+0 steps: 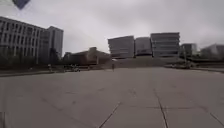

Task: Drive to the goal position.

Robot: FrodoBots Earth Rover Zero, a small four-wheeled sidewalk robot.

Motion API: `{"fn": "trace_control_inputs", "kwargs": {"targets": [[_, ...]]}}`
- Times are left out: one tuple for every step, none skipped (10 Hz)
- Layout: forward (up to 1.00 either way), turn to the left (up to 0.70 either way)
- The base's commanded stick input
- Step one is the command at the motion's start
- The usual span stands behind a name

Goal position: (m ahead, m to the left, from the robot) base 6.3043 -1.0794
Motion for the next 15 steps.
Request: {"fn": "trace_control_inputs", "kwargs": {"targets": [[0.70,0.00],[0.70,0.00],[0.70,0.00],[0.70,0.00],[0.70,0.00],[0.70,0.00],[0.70,0.00],[0.70,0.00],[0.70,0.00],[0.70,0.00],[0.70,0.00],[0.70,0.00],[0.70,0.00],[0.70,0.00],[0.70,0.00]]}}
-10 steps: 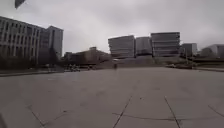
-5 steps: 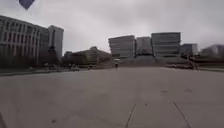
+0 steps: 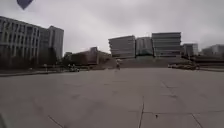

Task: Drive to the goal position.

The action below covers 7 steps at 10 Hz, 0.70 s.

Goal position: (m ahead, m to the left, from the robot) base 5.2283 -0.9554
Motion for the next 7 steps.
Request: {"fn": "trace_control_inputs", "kwargs": {"targets": [[0.70,0.00],[0.70,0.00],[0.70,0.00],[0.70,0.00],[0.70,0.00],[0.70,0.00],[0.70,0.00]]}}
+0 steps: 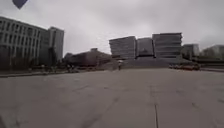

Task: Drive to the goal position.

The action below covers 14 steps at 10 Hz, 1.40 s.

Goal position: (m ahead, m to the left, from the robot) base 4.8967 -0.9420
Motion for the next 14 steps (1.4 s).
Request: {"fn": "trace_control_inputs", "kwargs": {"targets": [[0.70,0.00],[0.70,0.00],[0.70,0.00],[0.70,0.00],[0.70,0.00],[0.70,0.00],[0.70,0.00],[0.70,0.00],[0.70,0.00],[0.70,0.00],[0.70,-0.07],[0.70,-0.21],[0.70,-0.31],[0.70,-0.09]]}}
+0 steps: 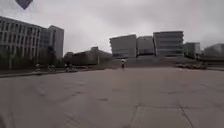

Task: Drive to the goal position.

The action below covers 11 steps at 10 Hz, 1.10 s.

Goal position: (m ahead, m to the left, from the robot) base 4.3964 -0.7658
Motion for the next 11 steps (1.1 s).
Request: {"fn": "trace_control_inputs", "kwargs": {"targets": [[0.70,0.00],[0.70,0.00],[0.70,0.00],[0.70,0.00],[0.70,0.00],[0.70,0.00],[0.70,0.00],[0.70,0.00],[0.70,0.00],[0.70,0.00],[0.70,0.00]]}}
